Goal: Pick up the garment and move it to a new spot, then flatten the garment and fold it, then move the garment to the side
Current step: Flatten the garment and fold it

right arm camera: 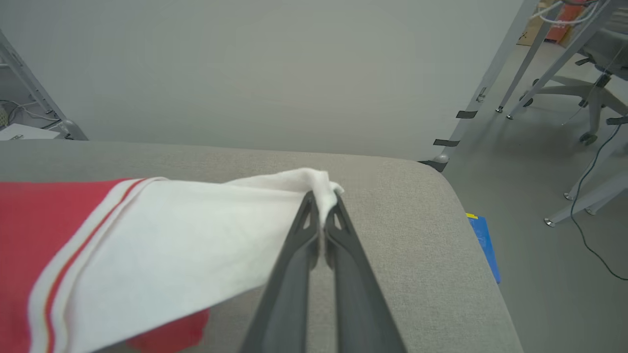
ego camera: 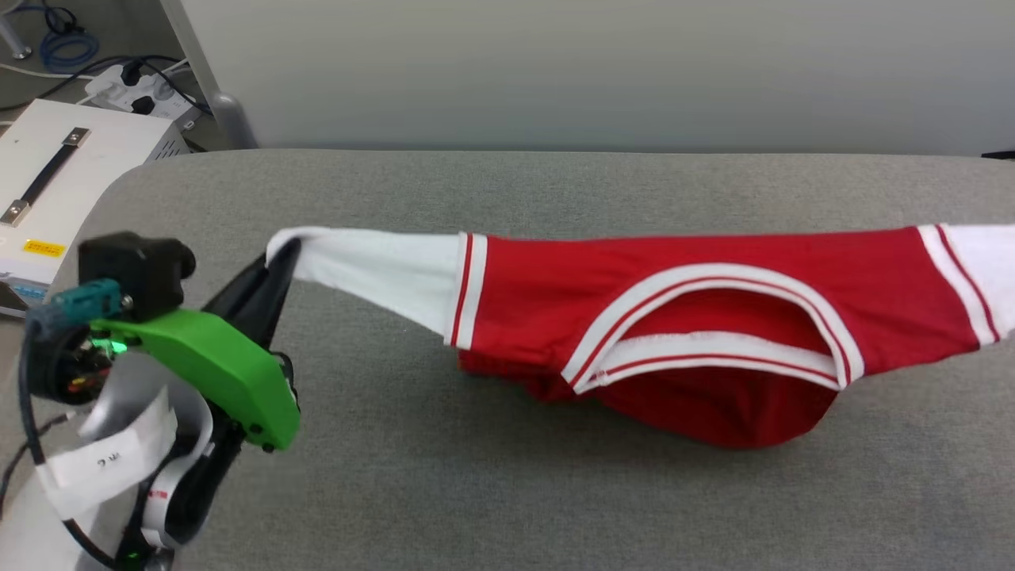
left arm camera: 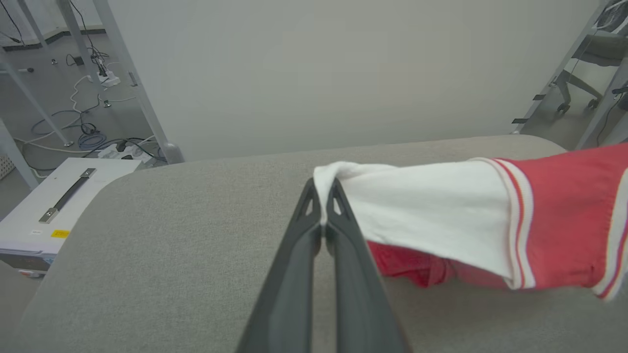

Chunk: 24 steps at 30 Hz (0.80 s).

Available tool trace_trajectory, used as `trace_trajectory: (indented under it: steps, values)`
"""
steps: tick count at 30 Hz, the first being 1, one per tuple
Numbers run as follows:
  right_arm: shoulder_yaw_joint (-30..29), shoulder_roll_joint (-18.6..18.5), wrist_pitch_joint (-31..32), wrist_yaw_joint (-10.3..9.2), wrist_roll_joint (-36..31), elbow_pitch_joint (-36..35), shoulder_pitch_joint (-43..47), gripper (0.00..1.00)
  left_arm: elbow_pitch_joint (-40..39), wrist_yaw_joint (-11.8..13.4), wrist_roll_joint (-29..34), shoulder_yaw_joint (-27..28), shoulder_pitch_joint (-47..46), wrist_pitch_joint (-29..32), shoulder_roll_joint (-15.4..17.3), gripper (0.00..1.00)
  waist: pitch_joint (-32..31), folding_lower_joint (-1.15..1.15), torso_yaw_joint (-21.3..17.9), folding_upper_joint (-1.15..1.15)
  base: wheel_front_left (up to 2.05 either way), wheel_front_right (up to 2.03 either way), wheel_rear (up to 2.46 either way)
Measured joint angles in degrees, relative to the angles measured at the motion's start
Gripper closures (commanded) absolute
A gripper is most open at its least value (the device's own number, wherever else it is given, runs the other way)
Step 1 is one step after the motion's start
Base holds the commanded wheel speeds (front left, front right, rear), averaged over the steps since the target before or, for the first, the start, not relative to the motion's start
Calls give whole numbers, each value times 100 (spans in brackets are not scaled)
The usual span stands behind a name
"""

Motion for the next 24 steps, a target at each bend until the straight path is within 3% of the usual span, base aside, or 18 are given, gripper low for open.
trace_trajectory:
  steps: [11, 24]
  values:
    - [389, -360, 31, 0, 102, 140, -1967, 100, -188, -234, -59, 403, -1528, 134, 229, 100, 230, 0, -138, 0, 0, 0, 0]
    - [1243, -567, -569, 1, -303, 1668, -4643, 100, 1296, -938, -110, 397, -4129, 215, 476, 100, 1125, 0, -221, 0, 0, 0, 0]
